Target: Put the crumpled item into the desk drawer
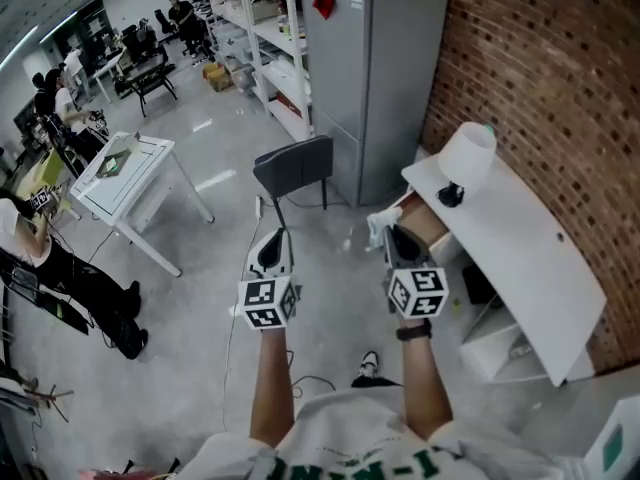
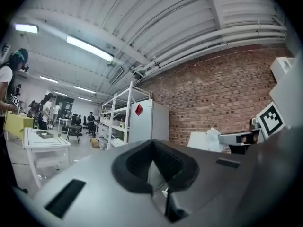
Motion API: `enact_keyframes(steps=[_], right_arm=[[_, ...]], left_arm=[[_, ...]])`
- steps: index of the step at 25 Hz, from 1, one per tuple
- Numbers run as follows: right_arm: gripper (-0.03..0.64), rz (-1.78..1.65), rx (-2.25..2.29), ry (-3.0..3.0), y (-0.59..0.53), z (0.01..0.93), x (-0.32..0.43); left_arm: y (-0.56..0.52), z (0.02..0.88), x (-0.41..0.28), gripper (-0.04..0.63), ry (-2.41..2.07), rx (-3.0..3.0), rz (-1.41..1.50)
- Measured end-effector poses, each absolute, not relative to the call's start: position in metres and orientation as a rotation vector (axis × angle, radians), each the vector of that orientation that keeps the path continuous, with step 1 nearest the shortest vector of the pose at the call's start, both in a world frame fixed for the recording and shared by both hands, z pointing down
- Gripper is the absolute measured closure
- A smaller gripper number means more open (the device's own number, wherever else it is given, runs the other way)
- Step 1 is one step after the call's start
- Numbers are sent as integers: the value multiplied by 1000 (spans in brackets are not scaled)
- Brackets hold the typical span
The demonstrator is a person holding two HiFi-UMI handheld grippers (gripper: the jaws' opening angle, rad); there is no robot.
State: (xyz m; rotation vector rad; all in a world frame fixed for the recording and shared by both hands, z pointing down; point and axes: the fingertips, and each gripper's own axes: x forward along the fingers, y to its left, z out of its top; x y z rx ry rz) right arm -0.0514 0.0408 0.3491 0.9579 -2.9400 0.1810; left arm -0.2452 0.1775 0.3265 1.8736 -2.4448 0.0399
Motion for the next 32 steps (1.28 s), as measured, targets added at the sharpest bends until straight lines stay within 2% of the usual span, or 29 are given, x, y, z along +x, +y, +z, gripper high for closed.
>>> enact_keyframes(steps=[5,11,16,32], right_arm=[[592,185,920,-2980,-37,343,-58],[592,191,836,-3013,-73,344,-55],[592,282,840,-2978,-99,376,-45],[592,297,1094,-2901,-201,396,17]], left_arm=[[105,317,-235,601,-2464,1905,28],[49,326,-216,601,-2444,1903,17],[9,342,-197,601,-2402,1959,154],[-133,354,-142,601,-2152,2209,160]])
